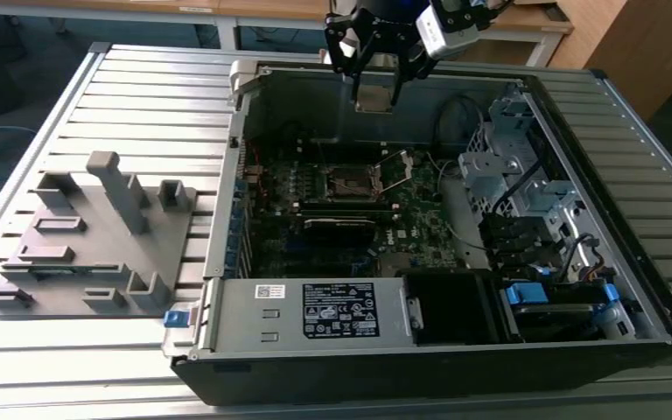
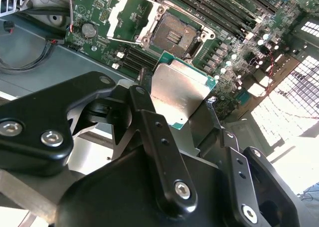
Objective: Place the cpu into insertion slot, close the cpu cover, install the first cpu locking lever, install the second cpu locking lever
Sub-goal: 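Place the cpu into insertion slot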
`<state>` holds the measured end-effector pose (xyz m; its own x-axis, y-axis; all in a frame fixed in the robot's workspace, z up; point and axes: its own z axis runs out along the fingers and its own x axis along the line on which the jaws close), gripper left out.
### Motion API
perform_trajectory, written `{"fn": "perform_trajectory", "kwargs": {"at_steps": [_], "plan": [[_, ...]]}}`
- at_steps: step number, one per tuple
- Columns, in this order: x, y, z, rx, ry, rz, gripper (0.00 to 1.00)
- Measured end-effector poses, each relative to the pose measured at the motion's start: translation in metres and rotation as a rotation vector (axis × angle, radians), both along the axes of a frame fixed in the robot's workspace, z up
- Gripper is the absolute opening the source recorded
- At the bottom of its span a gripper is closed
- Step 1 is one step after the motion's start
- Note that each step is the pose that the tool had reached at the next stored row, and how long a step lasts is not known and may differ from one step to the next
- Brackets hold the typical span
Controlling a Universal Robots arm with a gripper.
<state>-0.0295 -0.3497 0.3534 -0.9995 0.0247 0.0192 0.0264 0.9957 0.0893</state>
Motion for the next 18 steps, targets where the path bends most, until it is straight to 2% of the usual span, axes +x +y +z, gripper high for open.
{"fn": "perform_trajectory", "kwargs": {"at_steps": [18], "plan": [[0.0,0.0,-0.0036,0.0002,-0.0001,0.0,0.54]]}}
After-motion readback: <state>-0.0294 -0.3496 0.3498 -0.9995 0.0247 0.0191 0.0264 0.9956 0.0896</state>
